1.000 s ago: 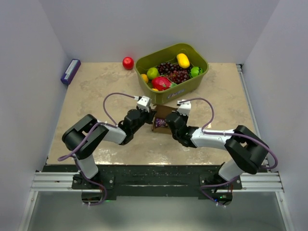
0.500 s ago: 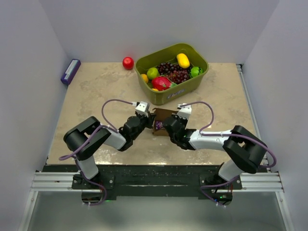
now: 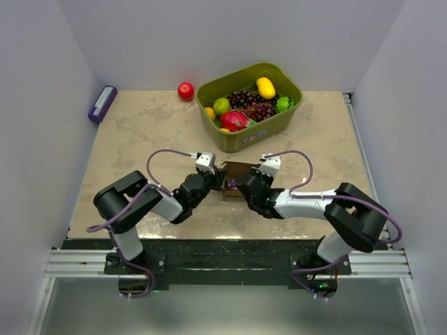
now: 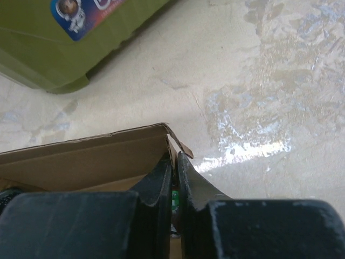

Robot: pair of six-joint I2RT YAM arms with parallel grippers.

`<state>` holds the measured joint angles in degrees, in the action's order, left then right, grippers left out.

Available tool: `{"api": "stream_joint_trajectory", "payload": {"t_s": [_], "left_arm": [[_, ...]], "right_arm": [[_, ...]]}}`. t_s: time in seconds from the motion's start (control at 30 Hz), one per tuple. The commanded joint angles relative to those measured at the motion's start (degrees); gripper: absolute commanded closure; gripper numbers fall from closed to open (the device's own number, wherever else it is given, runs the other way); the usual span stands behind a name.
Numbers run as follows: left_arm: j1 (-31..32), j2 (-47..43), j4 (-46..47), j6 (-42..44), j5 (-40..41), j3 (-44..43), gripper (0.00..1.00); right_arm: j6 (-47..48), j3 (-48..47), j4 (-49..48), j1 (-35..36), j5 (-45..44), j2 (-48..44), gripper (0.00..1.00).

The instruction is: Fold the paper box

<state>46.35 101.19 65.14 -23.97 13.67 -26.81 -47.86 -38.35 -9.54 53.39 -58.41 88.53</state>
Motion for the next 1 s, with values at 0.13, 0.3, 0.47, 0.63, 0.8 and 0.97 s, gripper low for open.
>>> {"api": "stream_joint_trajectory", "payload": {"t_s": [0.13,0.3,0.47,0.63,0.8,0.97], "left_arm": [[2.52,0.24,-8.01,-3.28,1.88,2.64,1.0],[2.61,-0.38,-8.72,-2.31,2.06,1.85,1.0],[2.52,-1.96,-10.65,-0.47,2.24,-0.34,1.0],[2.26,-3.36,-13.81,4.26,2.94,-4.12,1.0],[-0.11,-3.89,-15.4,7.35,2.5,-8.43,1.0],[-3.19,-3.28,-14.44,10.69,0.05,-12.12,1.0]], "right_arm": [[-7.86,1.26,6.11,1.81,0.58,-0.9,0.9],[-8.04,0.91,6.38,2.34,0.58,-1.34,0.89],[-7.34,0.56,5.24,2.69,-0.03,-1.96,0.9],[-4.1,-2.52,3.48,2.69,-1.61,-0.38,0.89],[1.35,-4.8,-2.05,2.25,-3.63,0.76,0.86],[8.12,-8.75,-7.06,0.58,-5.48,3.75,0.86]]}}
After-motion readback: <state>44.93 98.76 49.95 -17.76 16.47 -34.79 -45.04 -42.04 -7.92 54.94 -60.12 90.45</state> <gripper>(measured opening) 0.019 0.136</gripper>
